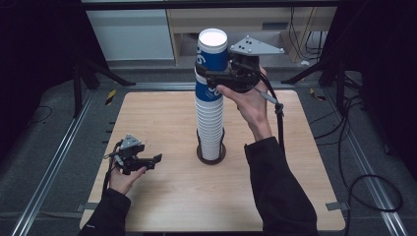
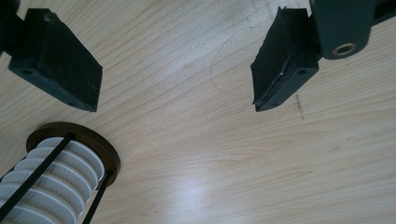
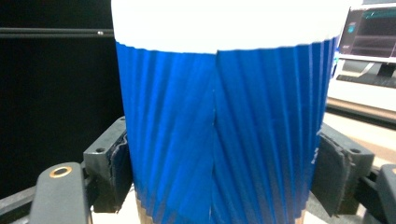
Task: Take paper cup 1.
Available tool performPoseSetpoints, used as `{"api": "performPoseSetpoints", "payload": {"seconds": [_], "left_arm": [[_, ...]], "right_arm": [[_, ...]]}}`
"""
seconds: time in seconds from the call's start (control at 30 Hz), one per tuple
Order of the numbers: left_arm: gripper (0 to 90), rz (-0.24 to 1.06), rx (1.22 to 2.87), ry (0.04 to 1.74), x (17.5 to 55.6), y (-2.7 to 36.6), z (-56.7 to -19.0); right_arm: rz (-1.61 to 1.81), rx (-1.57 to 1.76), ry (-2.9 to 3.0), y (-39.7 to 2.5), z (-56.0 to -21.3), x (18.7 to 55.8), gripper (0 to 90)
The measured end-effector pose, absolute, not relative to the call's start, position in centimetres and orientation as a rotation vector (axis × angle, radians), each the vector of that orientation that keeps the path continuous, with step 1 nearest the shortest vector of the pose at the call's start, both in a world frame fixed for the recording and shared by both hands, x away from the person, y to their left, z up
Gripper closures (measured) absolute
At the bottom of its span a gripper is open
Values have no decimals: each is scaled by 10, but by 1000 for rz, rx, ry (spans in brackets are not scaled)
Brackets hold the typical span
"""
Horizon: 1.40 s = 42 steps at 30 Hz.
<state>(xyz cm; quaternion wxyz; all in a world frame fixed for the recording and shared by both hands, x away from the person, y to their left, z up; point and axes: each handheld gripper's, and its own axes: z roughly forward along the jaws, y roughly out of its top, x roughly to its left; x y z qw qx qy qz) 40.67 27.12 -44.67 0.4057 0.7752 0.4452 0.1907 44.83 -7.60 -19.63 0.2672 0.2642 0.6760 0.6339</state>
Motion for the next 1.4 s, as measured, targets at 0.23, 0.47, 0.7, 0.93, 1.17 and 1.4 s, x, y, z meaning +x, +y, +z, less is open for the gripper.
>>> {"api": "performPoseSetpoints", "payload": {"seconds": [0.23, 0.47, 0.7, 0.93, 1.17, 1.4], "left_arm": [[159, 481, 1957, 1122, 407, 272, -446], [162, 482, 1963, 1118, 406, 271, -446], [164, 479, 1967, 1114, 406, 269, -446], [166, 473, 1973, 1110, 406, 268, -446], [169, 470, 1971, 1104, 405, 269, -444], [173, 458, 1979, 1089, 405, 267, -445]], "right_arm": [[1704, 699, 1783, -92, -190, 438, 204], [1664, 730, 1765, -128, -199, 425, 204], [1627, 774, 1774, -156, -221, 418, 205], [1612, 811, 1818, -176, -252, 413, 205], [1576, 817, 1880, -185, -279, 409, 204], [1543, 811, 1940, -191, -303, 406, 205]]}}
